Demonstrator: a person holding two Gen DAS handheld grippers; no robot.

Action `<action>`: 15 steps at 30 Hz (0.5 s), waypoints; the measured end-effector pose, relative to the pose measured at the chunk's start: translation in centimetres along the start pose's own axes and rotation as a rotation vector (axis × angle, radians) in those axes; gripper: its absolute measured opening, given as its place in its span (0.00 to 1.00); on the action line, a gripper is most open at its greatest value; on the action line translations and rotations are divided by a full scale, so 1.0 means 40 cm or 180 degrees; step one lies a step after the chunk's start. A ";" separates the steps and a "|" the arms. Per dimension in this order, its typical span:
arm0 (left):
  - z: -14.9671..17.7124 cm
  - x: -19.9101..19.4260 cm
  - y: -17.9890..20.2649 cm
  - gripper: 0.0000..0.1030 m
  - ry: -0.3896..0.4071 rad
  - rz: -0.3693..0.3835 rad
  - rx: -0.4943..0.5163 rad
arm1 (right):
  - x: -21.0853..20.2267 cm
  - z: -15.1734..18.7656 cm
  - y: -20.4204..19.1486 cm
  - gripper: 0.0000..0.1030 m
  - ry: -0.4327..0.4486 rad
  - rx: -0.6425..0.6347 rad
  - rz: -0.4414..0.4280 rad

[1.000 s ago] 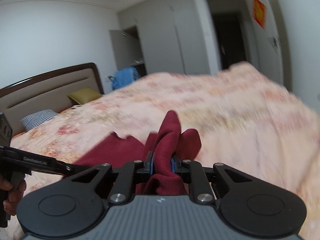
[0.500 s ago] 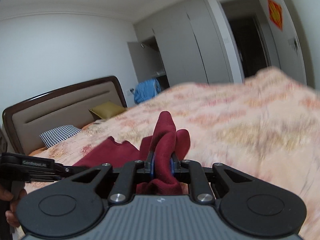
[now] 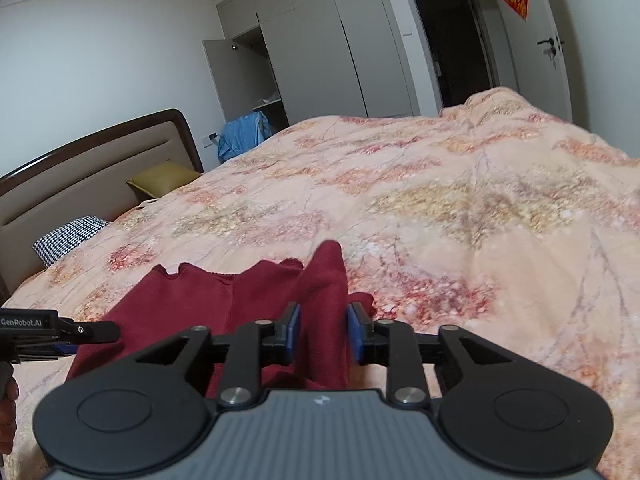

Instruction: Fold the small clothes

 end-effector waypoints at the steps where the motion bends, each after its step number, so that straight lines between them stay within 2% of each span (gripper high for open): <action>1: -0.002 -0.010 0.005 0.63 0.0012 -0.0020 0.0017 | -0.010 -0.002 -0.004 0.40 0.0022 -0.0012 0.0000; 4: -0.007 -0.057 0.022 0.75 0.0055 -0.0067 0.0071 | -0.052 -0.013 -0.024 0.51 0.0110 -0.0100 -0.0003; 6: -0.010 -0.103 0.035 0.88 0.0129 -0.0088 0.0107 | -0.092 -0.021 -0.042 0.60 0.0195 -0.0182 -0.0010; 8: -0.010 -0.157 0.048 0.94 0.0231 -0.0110 0.0156 | -0.143 -0.026 -0.062 0.73 0.0303 -0.0262 -0.0029; 9: -0.008 -0.185 0.054 0.98 0.0275 -0.0124 0.0183 | -0.170 -0.027 -0.073 0.76 0.0359 -0.0304 -0.0040; 11: -0.003 -0.244 0.069 0.99 0.0347 -0.0142 0.0241 | -0.227 -0.026 -0.093 0.87 0.0465 -0.0377 -0.0047; 15: 0.031 -0.362 0.096 0.99 0.0456 -0.0197 0.0370 | -0.343 -0.015 -0.133 0.96 0.0638 -0.0464 -0.0095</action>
Point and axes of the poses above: each gripper's, at about its wrist camera, not at the fingertips, and x roughly the way its jaws point, y to its right, z to its underside, the point moved 2 cm from there along x, roughly the way its jaws point, and after that the axes turned 8 degrees about x, right-handed, at the moved point
